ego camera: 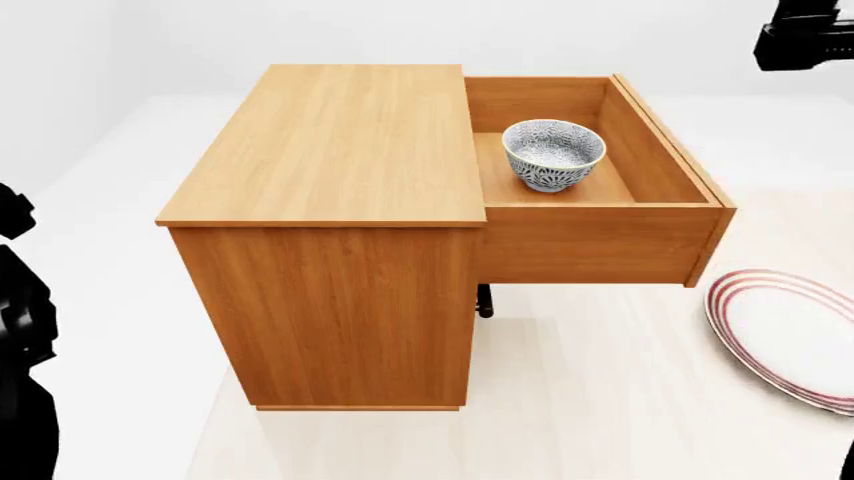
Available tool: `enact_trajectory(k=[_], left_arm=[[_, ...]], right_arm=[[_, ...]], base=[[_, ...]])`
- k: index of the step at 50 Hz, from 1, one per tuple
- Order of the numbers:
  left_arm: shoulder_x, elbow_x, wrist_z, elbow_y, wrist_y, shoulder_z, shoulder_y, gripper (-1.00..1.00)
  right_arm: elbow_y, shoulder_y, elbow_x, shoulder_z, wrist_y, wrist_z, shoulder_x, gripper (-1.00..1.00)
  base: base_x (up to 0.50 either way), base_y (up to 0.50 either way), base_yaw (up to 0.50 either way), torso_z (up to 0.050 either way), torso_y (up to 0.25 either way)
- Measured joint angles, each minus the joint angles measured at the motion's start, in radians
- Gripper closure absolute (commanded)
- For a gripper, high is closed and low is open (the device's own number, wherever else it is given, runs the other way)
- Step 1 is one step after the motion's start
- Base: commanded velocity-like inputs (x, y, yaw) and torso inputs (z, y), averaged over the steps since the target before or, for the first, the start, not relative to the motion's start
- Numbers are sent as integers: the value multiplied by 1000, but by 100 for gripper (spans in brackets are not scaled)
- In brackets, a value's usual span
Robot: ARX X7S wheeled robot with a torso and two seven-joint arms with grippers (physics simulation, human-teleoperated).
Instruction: Open the top drawer of the cabinet and put the bowl in it.
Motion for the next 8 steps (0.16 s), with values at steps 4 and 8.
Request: enact_trajectory(k=[4,8], left_arm=[[0,0,1,0,0,-2,0,-100],[0,1,1,0,0,-3,-1,-100]], right_arm=[[-125,-89,29,72,47,-6,20,-100],[-228,-191,47,136,61,-12,31,-100]], base=[[0,0,0,0,0],[0,0,0,0,0]])
